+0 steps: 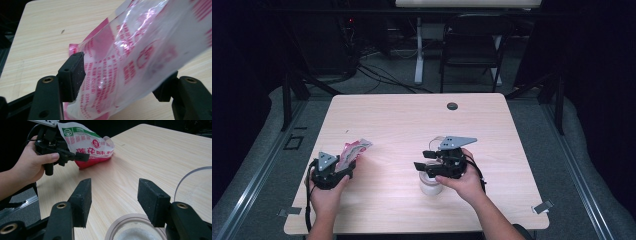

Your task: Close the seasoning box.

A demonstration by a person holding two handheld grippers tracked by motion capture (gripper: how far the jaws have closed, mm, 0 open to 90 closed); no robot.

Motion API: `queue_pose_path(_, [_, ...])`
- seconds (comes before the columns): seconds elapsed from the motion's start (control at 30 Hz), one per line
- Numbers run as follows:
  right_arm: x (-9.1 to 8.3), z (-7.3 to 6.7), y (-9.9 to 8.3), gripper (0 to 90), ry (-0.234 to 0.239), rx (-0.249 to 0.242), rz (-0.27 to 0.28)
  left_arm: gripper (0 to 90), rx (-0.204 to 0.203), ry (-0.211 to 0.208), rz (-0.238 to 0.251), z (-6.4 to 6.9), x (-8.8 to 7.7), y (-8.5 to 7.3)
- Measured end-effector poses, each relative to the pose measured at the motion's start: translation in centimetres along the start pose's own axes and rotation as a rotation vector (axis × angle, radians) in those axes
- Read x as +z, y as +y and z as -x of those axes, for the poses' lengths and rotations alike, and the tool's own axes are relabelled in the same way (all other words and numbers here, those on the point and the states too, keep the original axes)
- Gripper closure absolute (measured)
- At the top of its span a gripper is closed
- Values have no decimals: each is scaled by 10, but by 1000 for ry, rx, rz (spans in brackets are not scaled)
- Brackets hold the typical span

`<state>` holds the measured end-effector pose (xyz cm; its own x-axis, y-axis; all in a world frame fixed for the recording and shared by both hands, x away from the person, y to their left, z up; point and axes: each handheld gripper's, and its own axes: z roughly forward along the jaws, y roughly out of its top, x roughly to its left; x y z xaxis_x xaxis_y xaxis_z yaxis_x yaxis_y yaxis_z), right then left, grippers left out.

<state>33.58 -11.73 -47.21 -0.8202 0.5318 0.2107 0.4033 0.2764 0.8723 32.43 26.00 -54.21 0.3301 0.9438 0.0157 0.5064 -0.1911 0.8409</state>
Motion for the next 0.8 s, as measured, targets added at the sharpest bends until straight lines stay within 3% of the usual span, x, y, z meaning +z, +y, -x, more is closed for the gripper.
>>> queue_pose_path(0.47, [1,1,0,445,-19,-5,-10,365,133,-56,3,32,2,10])
queue_pose_path(0.8, [0,2,-2,444,-27,-8,-18,363,187,-76,10,47,1,16])
